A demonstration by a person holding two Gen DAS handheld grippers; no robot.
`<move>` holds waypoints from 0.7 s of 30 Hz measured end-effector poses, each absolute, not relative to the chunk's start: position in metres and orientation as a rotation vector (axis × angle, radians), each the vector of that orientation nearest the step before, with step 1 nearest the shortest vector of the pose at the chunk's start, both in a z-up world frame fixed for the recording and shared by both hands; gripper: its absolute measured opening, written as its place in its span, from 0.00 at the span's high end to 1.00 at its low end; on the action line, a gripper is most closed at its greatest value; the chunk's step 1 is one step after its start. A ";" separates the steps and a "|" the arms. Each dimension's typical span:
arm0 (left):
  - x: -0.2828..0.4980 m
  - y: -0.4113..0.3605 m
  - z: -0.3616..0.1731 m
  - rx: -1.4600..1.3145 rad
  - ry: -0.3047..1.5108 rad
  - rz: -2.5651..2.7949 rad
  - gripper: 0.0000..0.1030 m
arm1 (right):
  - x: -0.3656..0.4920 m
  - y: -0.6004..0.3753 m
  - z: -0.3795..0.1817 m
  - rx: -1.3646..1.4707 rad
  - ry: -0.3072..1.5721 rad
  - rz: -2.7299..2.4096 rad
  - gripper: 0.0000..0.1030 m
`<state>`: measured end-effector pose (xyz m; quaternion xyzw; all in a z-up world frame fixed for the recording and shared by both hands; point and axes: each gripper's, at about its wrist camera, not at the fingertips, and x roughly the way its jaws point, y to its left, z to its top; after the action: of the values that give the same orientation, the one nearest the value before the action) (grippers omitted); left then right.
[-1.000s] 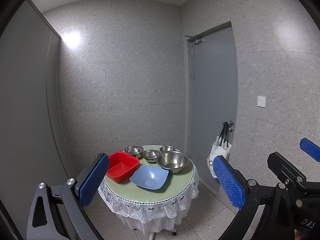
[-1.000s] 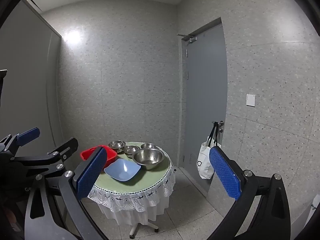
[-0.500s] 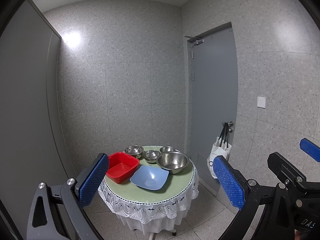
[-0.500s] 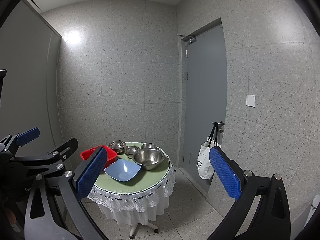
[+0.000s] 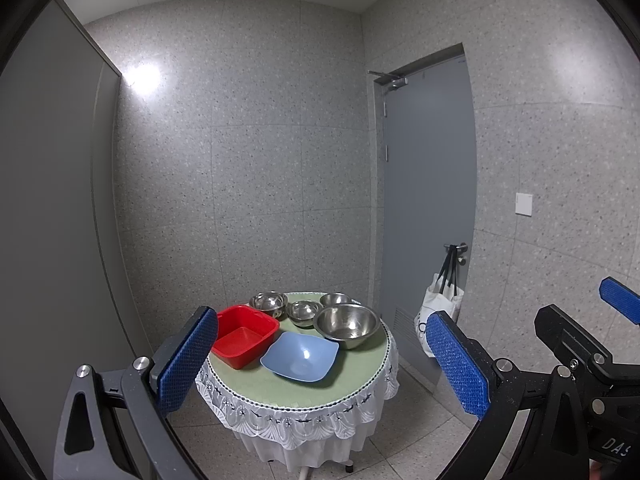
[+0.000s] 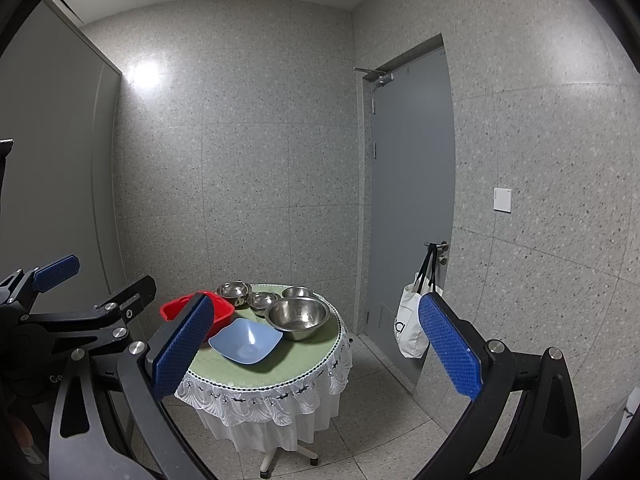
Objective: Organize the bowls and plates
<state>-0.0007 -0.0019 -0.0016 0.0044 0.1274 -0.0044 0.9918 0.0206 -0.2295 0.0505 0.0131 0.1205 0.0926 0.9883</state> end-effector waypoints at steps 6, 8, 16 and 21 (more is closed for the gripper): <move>0.002 -0.001 -0.002 0.014 0.264 -0.007 0.01 | 0.023 -0.228 0.049 0.019 0.237 0.188 0.00; 0.003 0.000 -0.003 0.005 0.270 -0.008 0.01 | 0.028 -0.227 0.045 0.010 0.244 0.187 0.00; 0.005 0.002 -0.003 0.005 0.274 -0.007 0.01 | 0.032 -0.224 0.042 0.006 0.250 0.190 0.00; 0.006 0.002 -0.003 0.000 0.277 -0.006 0.01 | 0.033 -0.223 0.041 -0.020 0.259 0.189 0.00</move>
<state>0.0060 0.0018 -0.0028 0.0000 0.1381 -0.0029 0.9904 0.0326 -0.2232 0.0415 -0.0099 0.1290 0.0941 0.9871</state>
